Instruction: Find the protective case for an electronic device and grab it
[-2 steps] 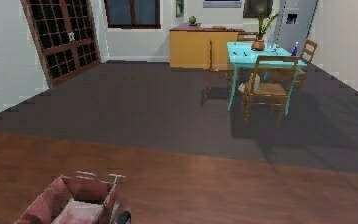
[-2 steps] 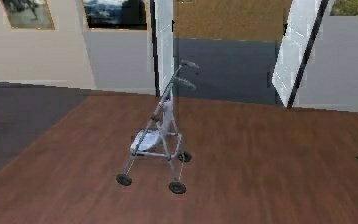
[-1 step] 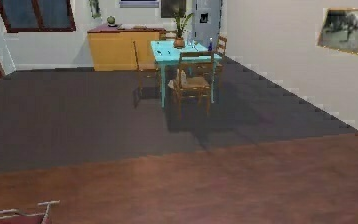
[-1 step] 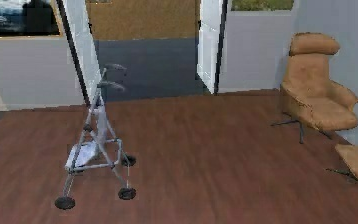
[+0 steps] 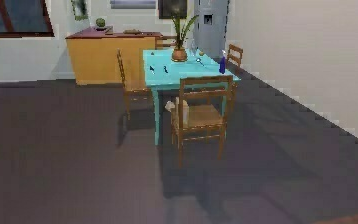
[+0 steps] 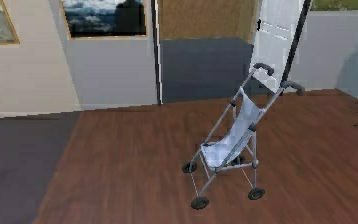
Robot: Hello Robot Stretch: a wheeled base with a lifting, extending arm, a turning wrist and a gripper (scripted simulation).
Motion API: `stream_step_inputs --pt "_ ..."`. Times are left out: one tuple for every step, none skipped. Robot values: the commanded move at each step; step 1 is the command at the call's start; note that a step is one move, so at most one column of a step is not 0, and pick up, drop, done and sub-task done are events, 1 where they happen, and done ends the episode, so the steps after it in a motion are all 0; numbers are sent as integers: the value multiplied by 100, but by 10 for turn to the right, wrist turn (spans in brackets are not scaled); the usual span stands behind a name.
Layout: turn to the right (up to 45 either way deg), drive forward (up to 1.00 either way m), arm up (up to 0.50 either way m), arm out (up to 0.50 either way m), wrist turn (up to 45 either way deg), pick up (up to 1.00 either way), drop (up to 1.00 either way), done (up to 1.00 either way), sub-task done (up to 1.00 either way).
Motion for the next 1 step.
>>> stream_step_inputs --pt "60 0 0 0 0 0 0 0 0"
